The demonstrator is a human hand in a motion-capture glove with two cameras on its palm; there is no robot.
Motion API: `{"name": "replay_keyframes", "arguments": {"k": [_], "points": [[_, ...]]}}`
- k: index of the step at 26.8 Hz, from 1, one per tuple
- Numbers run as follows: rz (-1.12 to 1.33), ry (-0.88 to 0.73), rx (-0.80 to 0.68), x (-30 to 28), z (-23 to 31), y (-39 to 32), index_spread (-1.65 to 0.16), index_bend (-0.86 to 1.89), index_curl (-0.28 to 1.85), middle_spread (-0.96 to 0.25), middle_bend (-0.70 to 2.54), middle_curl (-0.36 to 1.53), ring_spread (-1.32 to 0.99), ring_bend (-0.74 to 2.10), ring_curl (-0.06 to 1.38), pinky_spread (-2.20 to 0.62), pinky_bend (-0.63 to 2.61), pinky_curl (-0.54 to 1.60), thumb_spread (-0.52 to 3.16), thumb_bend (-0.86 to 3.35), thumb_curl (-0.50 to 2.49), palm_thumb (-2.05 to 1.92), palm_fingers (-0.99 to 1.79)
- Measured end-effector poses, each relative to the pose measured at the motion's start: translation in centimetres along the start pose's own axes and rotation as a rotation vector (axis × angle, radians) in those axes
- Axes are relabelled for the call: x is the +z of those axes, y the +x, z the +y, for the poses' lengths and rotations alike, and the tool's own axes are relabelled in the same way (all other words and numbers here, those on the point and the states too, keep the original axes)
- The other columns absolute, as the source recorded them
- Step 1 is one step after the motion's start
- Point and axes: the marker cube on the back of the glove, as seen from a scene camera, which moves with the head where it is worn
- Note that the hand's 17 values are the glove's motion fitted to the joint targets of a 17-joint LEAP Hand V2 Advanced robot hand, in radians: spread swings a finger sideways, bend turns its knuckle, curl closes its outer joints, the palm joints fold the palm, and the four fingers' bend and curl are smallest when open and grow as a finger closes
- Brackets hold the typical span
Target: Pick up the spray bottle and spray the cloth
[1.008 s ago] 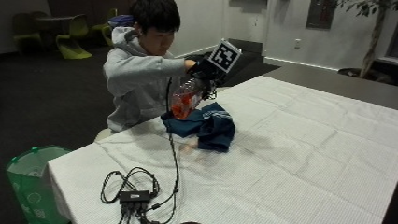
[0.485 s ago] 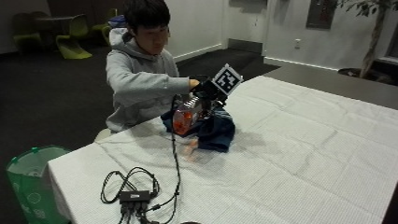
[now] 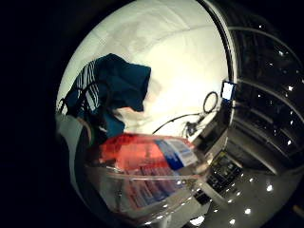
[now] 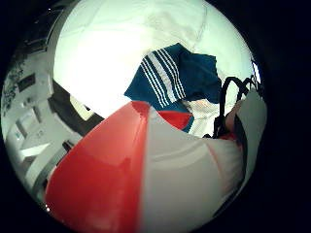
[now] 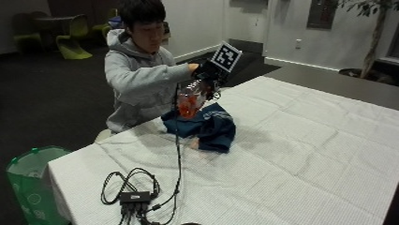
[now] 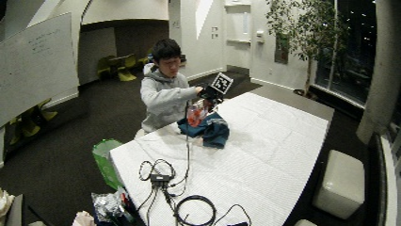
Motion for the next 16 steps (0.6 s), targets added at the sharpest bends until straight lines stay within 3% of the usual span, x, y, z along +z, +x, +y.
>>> {"name": "replay_keyframes", "arguments": {"k": [7, 12, 16], "points": [[-0.006, -0.074, 0.132, 3.2, -2.5, -2.1, -0.17, 0.44, 0.52, -0.12, 0.60, 0.48, -0.18, 0.60, 0.44, -0.19, 0.31, 0.36, 0.08, -0.03, 0.71, 0.98, 1.37], [-0.020, -0.053, 0.013, 3.5, -2.5, -2.6, -0.17, 0.44, 0.53, -0.12, 0.60, 0.48, -0.18, 0.60, 0.44, -0.19, 0.31, 0.36, 0.08, -0.03, 0.71, 0.98, 1.37], [-0.129, 0.074, -0.085, 0.5, -1.3, -3.1, -0.17, 0.44, 0.53, -0.12, 0.59, 0.48, -0.18, 0.60, 0.44, -0.19, 0.31, 0.36, 0.08, -0.03, 0.72, 0.98, 1.37]]}}
